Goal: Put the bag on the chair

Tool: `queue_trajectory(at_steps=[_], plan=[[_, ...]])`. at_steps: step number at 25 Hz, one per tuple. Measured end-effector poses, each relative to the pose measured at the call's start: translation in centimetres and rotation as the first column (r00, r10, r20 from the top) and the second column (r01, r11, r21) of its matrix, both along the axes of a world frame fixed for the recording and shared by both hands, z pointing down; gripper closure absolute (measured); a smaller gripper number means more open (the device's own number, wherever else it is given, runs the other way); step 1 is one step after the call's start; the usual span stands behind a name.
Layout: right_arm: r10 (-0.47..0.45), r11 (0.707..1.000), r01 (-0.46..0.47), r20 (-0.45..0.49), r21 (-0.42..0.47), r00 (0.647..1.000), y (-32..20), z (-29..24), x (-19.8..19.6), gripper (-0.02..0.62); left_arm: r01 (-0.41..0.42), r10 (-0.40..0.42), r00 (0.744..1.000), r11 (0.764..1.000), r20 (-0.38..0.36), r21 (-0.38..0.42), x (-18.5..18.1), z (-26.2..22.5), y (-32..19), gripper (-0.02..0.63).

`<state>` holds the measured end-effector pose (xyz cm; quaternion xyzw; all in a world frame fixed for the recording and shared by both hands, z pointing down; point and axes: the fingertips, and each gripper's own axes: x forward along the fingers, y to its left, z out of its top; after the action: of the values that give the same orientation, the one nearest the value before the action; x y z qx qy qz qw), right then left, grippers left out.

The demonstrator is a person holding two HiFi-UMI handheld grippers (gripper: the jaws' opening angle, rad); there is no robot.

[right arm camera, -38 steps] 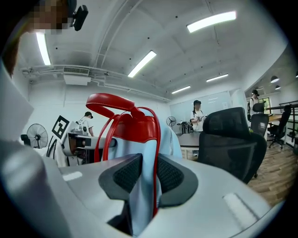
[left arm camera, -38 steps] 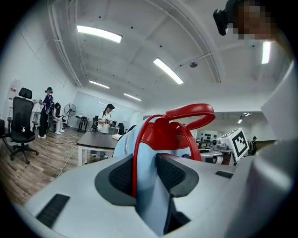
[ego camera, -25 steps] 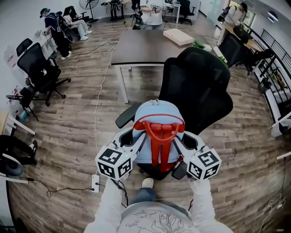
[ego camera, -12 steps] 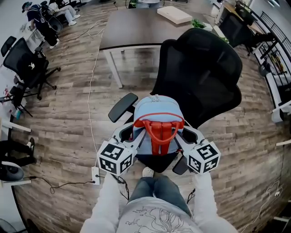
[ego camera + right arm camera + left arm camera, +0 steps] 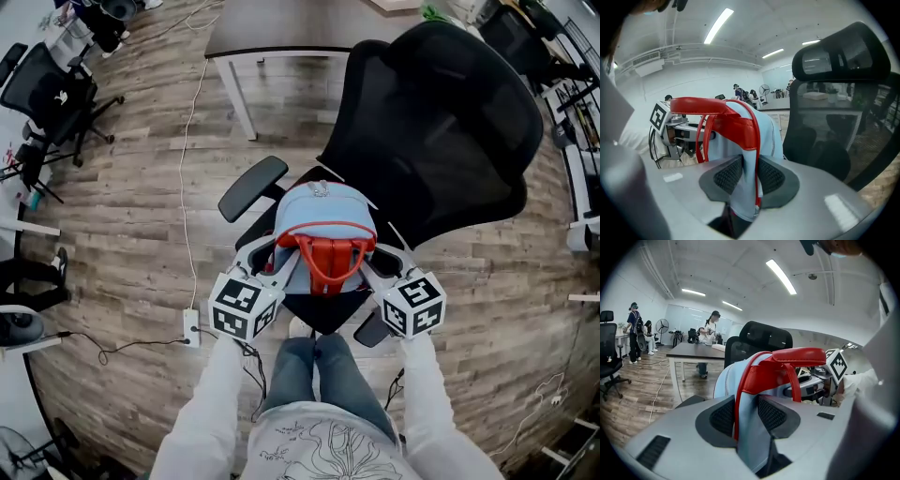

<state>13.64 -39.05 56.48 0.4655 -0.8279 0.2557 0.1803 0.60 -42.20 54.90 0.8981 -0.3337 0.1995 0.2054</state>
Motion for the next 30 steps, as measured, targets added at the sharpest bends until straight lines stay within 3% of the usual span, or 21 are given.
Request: queue_trajectory(at_steps=[8,19,26,30], plan=[[-0.018,0.997,0.016,-0.031,-0.070,0.999,-1.2,6.7,-0.1,0.486,0.017,-0.016,0.999,0.999,0.038,-0.032,-0.4,6.6,-0.6,0.468],[-0.050,0.993,0.030,-0.179,-0.113,0.983,-3.4,16.4,0.7,0.482,-0.014,0.029,0.981,0.997,0.191,-0.079,0.2,16.6,-2.4,0.469],[-0.039,0.983,-0.010,-0.264,-0.181,0.964,-2.8,21.5,1.5,0.468,-0.004,0.040,0.961,0.992,0.273,-0.129,0.7,21.9,-1.5,0.462],[0.022,0.985,-0.059,-0.223,-0.161,0.975,-2.9,22.1,1.3,0.465,0.026,0.002,0.968,0.994,0.250,-0.107,0.4,22.5,-1.7,0.459]])
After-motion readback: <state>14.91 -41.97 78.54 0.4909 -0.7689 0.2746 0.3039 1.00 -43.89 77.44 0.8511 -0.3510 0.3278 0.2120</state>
